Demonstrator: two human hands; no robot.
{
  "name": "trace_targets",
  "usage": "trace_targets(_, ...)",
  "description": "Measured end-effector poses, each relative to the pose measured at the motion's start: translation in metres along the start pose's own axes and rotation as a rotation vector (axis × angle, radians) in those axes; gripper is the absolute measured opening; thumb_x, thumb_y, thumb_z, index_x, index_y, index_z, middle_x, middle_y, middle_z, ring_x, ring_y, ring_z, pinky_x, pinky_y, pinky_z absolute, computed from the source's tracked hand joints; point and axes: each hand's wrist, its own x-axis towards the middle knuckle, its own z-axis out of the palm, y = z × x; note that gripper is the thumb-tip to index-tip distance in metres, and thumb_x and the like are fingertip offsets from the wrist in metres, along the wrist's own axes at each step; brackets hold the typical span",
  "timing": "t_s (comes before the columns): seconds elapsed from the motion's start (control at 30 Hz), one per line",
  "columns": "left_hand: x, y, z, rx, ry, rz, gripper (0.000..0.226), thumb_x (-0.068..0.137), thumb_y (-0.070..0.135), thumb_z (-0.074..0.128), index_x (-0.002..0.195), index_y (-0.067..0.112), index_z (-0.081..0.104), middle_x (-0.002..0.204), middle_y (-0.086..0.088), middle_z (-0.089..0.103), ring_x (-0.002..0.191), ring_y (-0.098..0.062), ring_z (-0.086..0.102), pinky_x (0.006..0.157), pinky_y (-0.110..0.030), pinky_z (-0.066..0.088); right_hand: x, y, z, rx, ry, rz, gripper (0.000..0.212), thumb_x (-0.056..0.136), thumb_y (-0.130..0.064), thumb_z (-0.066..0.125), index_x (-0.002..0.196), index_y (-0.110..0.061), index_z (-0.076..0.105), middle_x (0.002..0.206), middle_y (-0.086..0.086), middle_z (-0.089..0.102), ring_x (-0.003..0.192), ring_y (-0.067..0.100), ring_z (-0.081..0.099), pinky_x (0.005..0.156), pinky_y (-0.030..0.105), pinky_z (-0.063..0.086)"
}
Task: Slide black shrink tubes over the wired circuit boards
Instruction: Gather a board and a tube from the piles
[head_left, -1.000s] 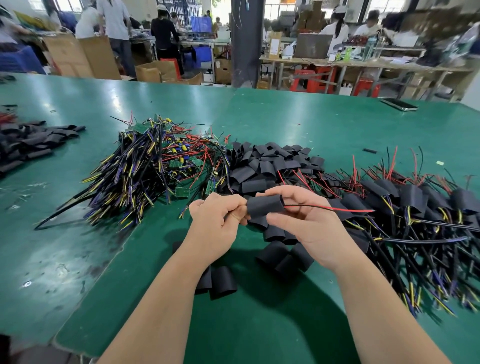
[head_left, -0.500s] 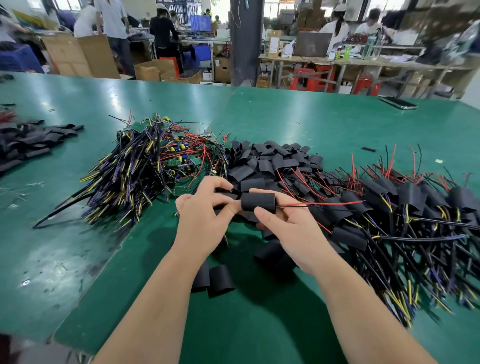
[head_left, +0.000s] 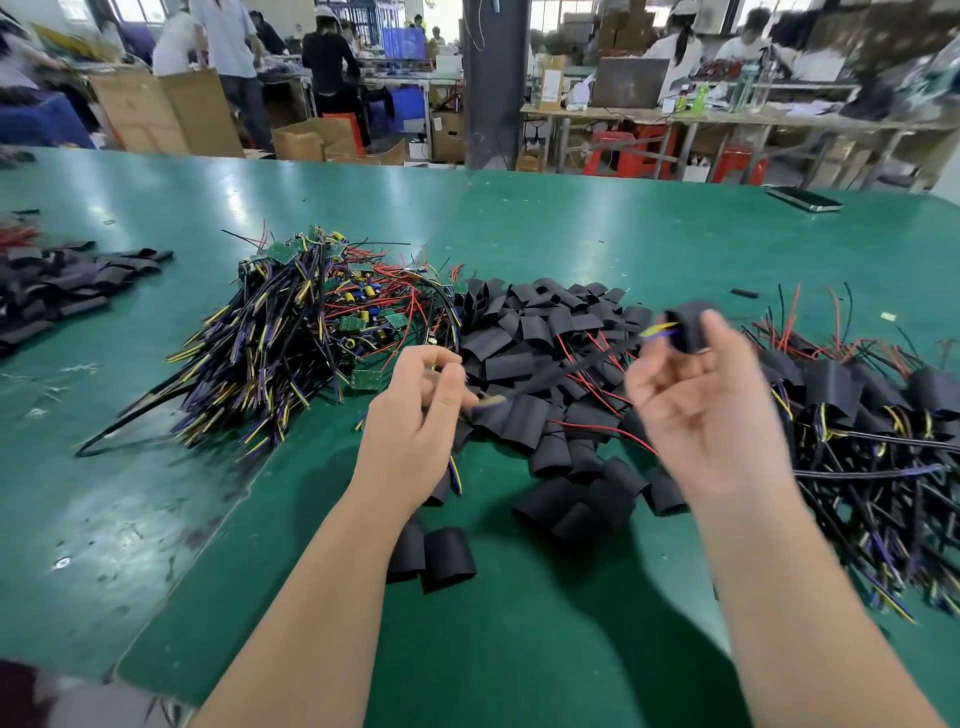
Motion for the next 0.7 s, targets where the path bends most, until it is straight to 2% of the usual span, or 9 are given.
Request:
trace_targets(0.07, 0.001, -0.004, -0.001, 0.048, 0.030, -0.008, 0.018, 0.096, 0.044, 0.036, 0.098, 0.033, 0.050, 0.080, 0.015, 0.069, 0.062, -0.007, 0.057, 0.064, -0.020, 0.044, 0.002, -0.023, -0.005, -0.004, 0.037, -0.114, 0.015, 0.092, -0.019, 0.059, 0.082, -0.008, 0.056, 0.063, 0.004, 0.059, 0.053, 0.010, 0.056, 0.052, 0.021, 0.049)
trace_targets(0.13, 0.002, -0.009, -0.001, 0.093, 0.045, 0.001, 0.015, 0.097, 0.041, 0.038, 0.099, 0.033, 0.050, 0.077, 0.015, 0.068, 0.053, -0.003, 0.051, 0.056, -0.012, 0.037, 0.002, -0.039, -0.014, -0.274, 0.087, -0.285, 0.007, 0.094, -0.016, 0.059, 0.101, -0.014, 0.058, 0.066, 0.000, 0.058, 0.048, 0.011, 0.051, 0.049, 0.022, 0.047)
trace_targets(0.2, 0.002, -0.011, -0.001, 0.126, 0.042, 0.013, 0.012, 0.097, 0.036, 0.040, 0.101, 0.030, 0.050, 0.076, 0.014, 0.068, 0.055, 0.004, 0.052, 0.057, -0.008, 0.036, 0.002, -0.048, -0.025, -0.860, 0.195, -0.509, 0.036, 0.092, -0.015, 0.061, 0.124, -0.028, 0.053, 0.069, -0.005, 0.061, 0.048, 0.015, 0.053, 0.052, 0.026, 0.047)
trace_targets(0.27, 0.002, -0.011, -0.001, 0.138, 0.039, 0.016, 0.010, 0.097, 0.032, 0.042, 0.102, 0.029, 0.050, 0.076, 0.013, 0.067, 0.068, 0.008, 0.057, 0.061, -0.004, 0.036, 0.003, -0.046, -0.031, -1.474, 0.294, -0.664, 0.039, 0.091, -0.013, 0.059, 0.122, -0.035, 0.051, 0.081, 0.000, 0.065, 0.064, 0.021, 0.059, 0.067, 0.027, 0.043)
trace_targets(0.37, 0.002, -0.012, -0.001, 0.162, 0.037, 0.029, 0.008, 0.098, 0.027, 0.044, 0.102, 0.029, 0.050, 0.076, 0.012, 0.067, 0.075, 0.008, 0.058, 0.063, -0.003, 0.035, 0.006, -0.030, -0.036, -1.959, 0.234, -0.574, 0.036, 0.088, -0.005, 0.050, 0.110, -0.025, 0.069, 0.110, 0.011, 0.067, 0.095, 0.032, 0.061, 0.084, 0.035, 0.047)
trace_targets(0.47, 0.002, -0.014, -0.001, 0.177, 0.037, 0.030, 0.008, 0.100, 0.022, 0.046, 0.101, 0.028, 0.051, 0.076, 0.012, 0.067, 0.071, 0.008, 0.057, 0.062, -0.003, 0.035, 0.007, -0.012, -0.035, -2.143, 0.193, -0.325, 0.034, 0.087, -0.034, 0.059, 0.118, -0.025, 0.067, 0.136, 0.005, 0.054, 0.124, 0.029, 0.048, 0.102, 0.046, 0.036)
trace_targets(0.53, 0.002, -0.015, -0.001, 0.186, 0.032, 0.013, 0.008, 0.100, 0.022, 0.045, 0.101, 0.028, 0.050, 0.076, 0.013, 0.067, 0.072, 0.008, 0.057, 0.061, -0.004, 0.035, 0.008, -0.004, -0.042, -2.286, 0.173, -0.178, 0.062, 0.080, -0.055, 0.063, 0.134, -0.027, 0.052, 0.150, 0.004, 0.037, 0.140, 0.025, 0.029, 0.109, 0.053, 0.023)
trace_targets(0.6, 0.001, -0.016, -0.001, 0.189, 0.025, -0.007, 0.008, 0.100, 0.024, 0.045, 0.100, 0.030, 0.050, 0.076, 0.014, 0.067, 0.071, 0.006, 0.057, 0.060, -0.004, 0.035, 0.012, 0.000, -0.052, -2.365, 0.190, -0.139, 0.078, 0.075, -0.053, 0.069, 0.141, -0.029, 0.035, 0.155, 0.002, 0.027, 0.145, 0.023, 0.016, 0.110, 0.059, 0.018)
trace_targets(0.7, 0.001, -0.017, -0.001, 0.193, 0.021, -0.021, 0.008, 0.099, 0.025, 0.045, 0.099, 0.032, 0.050, 0.076, 0.014, 0.066, 0.066, 0.006, 0.056, 0.057, -0.004, 0.035, 0.016, 0.001, -0.056, -2.296, 0.265, -0.246, 0.060, 0.075, -0.036, 0.073, 0.124, -0.031, 0.040, 0.141, 0.000, 0.038, 0.137, 0.023, 0.027, 0.103, 0.059, 0.028)
